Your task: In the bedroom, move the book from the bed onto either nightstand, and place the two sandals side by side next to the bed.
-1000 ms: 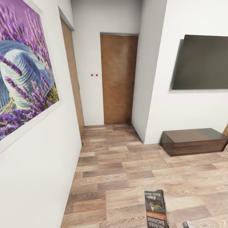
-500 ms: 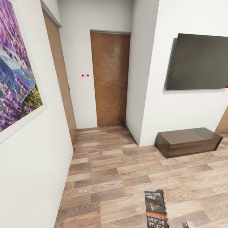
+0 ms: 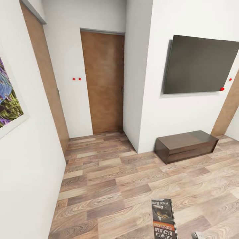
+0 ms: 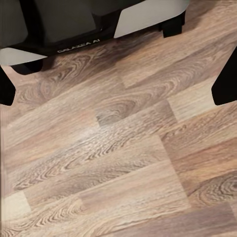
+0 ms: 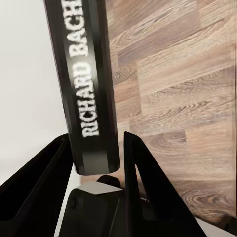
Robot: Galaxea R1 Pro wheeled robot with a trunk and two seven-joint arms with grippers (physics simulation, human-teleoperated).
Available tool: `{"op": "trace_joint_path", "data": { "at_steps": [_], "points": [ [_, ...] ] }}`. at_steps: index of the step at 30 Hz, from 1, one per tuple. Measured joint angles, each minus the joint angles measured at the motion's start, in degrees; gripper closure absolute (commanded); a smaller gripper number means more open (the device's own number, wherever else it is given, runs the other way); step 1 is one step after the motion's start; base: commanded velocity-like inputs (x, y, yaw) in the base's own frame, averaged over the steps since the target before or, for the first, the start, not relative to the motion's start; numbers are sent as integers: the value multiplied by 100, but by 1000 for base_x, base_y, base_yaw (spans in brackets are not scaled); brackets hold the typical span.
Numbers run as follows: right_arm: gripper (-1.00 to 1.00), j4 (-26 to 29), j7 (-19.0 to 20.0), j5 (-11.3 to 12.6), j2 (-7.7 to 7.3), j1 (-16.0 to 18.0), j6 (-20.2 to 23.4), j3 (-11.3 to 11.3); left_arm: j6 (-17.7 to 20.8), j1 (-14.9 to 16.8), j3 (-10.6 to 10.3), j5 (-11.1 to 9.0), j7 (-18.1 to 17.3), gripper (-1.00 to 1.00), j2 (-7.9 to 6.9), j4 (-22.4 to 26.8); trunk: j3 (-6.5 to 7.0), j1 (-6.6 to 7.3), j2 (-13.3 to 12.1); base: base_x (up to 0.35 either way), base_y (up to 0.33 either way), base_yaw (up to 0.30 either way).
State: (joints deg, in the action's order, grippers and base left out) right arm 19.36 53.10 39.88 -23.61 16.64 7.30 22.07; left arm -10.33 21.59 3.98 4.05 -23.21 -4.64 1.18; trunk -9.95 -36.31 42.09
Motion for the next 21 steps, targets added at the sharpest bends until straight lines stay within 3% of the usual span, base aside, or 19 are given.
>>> {"op": "trace_joint_path", "data": {
  "at_steps": [6, 14, 21],
  "points": [
    [100, -5, -17, 0, 0, 0, 1, 4, 0, 0, 0, 0, -1, -100, 0, 0, -15, 1, 1, 49, 0, -247],
    [100, -5, -28, -8, 0, 0, 0, 2, 0, 0, 0, 0, 0, -100, 0, 0, -35, 2, 1, 243, 0, -241],
    [100, -4, -28, -5, 0, 0, 1, 2, 0, 0, 0, 0, 0, -100, 0, 0, -53, 0, 0, 38, 0, -238]
  ]
}}
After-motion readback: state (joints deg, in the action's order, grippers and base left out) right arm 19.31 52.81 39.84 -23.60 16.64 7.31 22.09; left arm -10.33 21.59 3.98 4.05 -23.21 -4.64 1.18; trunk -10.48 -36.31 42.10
